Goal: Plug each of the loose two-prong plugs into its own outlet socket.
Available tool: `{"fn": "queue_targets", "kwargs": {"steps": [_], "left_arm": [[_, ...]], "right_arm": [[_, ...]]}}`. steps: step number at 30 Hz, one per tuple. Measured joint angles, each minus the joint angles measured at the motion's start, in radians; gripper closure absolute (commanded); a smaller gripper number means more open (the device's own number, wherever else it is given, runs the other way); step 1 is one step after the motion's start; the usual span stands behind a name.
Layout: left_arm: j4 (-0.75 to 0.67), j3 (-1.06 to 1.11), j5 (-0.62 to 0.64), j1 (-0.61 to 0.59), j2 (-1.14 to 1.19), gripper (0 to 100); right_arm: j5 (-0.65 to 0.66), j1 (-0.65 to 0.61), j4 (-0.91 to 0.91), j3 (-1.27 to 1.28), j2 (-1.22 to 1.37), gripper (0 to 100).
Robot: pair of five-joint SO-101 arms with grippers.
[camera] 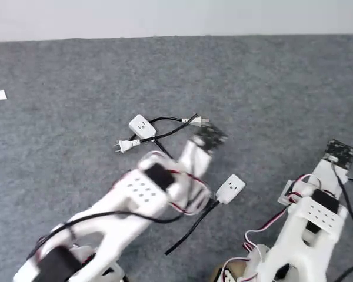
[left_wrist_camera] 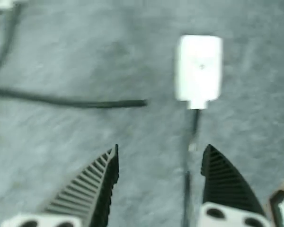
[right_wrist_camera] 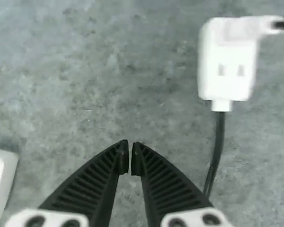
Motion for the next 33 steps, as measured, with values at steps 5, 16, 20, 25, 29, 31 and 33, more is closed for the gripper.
{"fn": "queue_targets", "kwargs": {"steps": [5, 16, 20, 25, 29, 31, 33], "left_arm": [[-0.006, -0.138, 0.003, 0.089, 0.203, 73], [-0.103, -0.292, -0.094, 0.186, 0.427, 73], [-0.103, -0.359, -0.100, 0.178, 0.511, 73], [-0.094, -0.488, -0.133, 0.092, 0.637, 73], [-0.064, -0.506, -0.147, 0.091, 0.663, 73], [-0.057, -0.508, -0.147, 0.089, 0.663, 73], [-0.041, -0.508, -0.147, 0.089, 0.663, 73]], "right_arm": [[0.000, 0.028, -0.008, 0.000, 0.000, 98.6], [0.003, 0.089, -0.009, 0.000, 0.000, 97.2], [0.005, 0.089, -0.009, 0.000, 0.000, 97.2], [0.008, 0.089, -0.009, 0.000, 0.000, 97.2], [0.009, 0.078, -0.009, 0.000, 0.000, 97.2], [0.009, 0.078, -0.009, 0.000, 0.000, 97.2], [0.009, 0.078, -0.009, 0.000, 0.000, 97.2]]}}
